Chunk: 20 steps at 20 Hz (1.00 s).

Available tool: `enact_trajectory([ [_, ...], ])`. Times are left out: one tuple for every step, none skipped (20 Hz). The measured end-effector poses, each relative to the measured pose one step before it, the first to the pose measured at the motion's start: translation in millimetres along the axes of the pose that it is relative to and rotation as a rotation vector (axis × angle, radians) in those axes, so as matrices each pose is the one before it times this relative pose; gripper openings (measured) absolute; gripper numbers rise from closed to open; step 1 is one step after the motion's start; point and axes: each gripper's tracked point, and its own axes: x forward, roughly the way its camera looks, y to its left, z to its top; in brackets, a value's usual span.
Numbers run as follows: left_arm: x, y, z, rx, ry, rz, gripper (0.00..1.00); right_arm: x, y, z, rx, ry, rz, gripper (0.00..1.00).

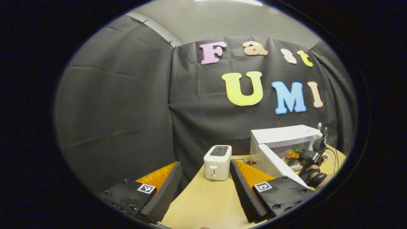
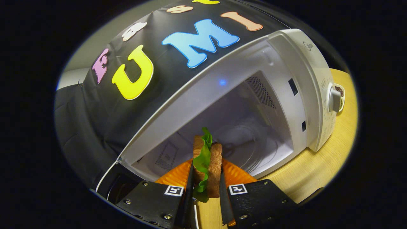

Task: Open the microwave oven with the left hand, put the food in, and close the microwave oven.

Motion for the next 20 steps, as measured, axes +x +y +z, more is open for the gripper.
enact_trajectory([
  [0.25, 2.69, -1.56, 0.00336, 0.00376, 0.00393, 0.99, 3.21, -2.60, 0.07, -0.00107, -0.00625, -0.00637, 0.37],
  [2.20, 2.01, -2.12, 0.00335, 0.00279, 0.00347, 0.99, 3.48, -3.19, -0.51, -0.00307, -0.00447, -0.00730, 0.37],
  [0.57, 1.63, -0.46, 0.00391, 0.00039, 0.00220, 0.99, 4.33, -5.46, -1.90, -0.00555, -0.00082, -0.01467, 0.38],
  [-0.41, 0.63, -0.03, 0.00372, 0.00124, 0.00203, 0.99, 3.95, -7.77, -2.11, -0.00917, 0.00077, -0.01918, 0.38],
  [0.08, 1.29, 0.12, 0.00411, 0.00097, 0.00275, 0.99, 4.15, -7.89, -0.04, -0.00962, -0.00211, -0.01990, 0.39],
  [0.82, 0.43, -1.01, 0.00324, 0.00163, 0.00123, 0.99, 2.27, -2.48, -0.40, 0.00283, 0.00251, -0.00315, 0.45],
  [0.28, 0.90, -1.47, 0.00080, 0.00364, 0.00135, 0.99, 0.95, -5.77, 3.63, -0.01034, -0.00756, -0.02841, 0.45],
  [0.07, -0.29, -1.51, -0.00202, 0.00589, -0.00173, 0.99, 1.38, -2.29, 2.83, -0.01098, -0.01329, -0.00890, 0.46],
  [1.70, -0.15, -2.17, -0.00283, 0.00483, -0.00203, 0.99, 0.21, -5.92, 3.19, -0.02084, -0.00647, -0.02970, 0.54],
  [-0.08, 0.61, -3.41, -0.00202, 0.00271, 0.00065, 0.99, -0.21, -4.77, 0.97, -0.03141, -0.00556, -0.02590, 0.59],
  [-0.62, -0.59, -1.91, -0.00479, -0.00309, -0.00161, 0.96, -1.11, -5.23, 1.56, -0.03532, -0.00521, -0.02386, 0.73],
  [-0.35, -2.10, -0.51, -0.00644, -0.00330, -0.00219, 1.00, -0.53, -5.42, 2.82, -0.03693, -0.00528, -0.02758, 0.81],
  [-0.79, -2.82, -1.86, -0.00414, 0.00115, -0.00219, 1.00, -3.93, -3.30, 2.49, -0.02468, -0.01032, -0.01447, 0.98],
  [1.12, -2.17, -3.28, -0.00106, 0.00072, -0.00056, 0.99, -6.74, 1.02, 7.02, -0.02701, -0.01867, 0.00873, 0.98],
  [-0.84, -1.51, -1.85, 0.00284, 0.00082, 0.00130, 0.97, -7.31, 0.35, 8.75, -0.03023, -0.02249, 0.00304, 0.98],
  [-0.73, -1.36, -3.29, -0.00020, 0.00543, -0.00005, 0.96, -7.68, 0.54, 8.08, -0.02973, -0.02142, 0.00942, 0.98],
  [-2.48, -1.61, -1.53, -0.00474, 0.00174, -0.00045, 0.93, -9.51, 2.31, 7.61, -0.02529, -0.01576, 0.01588, 0.98],
  [-1.60, -2.35, 0.83, -0.01109, -0.00331, -0.00064, 1.00, -10.54, 3.51, 7.33, -0.02600, -0.01352, 0.01761, 0.98],
  [-2.74, -2.44, -0.30, -0.01166, -0.00333, -0.00241, 1.00, -11.12, 1.28, 7.69, -0.03067, -0.01261, 0.00943, 0.98],
  [-1.76, -0.76, -0.52, -0.00651, -0.00725, 0.00318, 1.00, -11.89, 0.88, 8.68, -0.02874, -0.01619, 0.01241, 0.98],
])
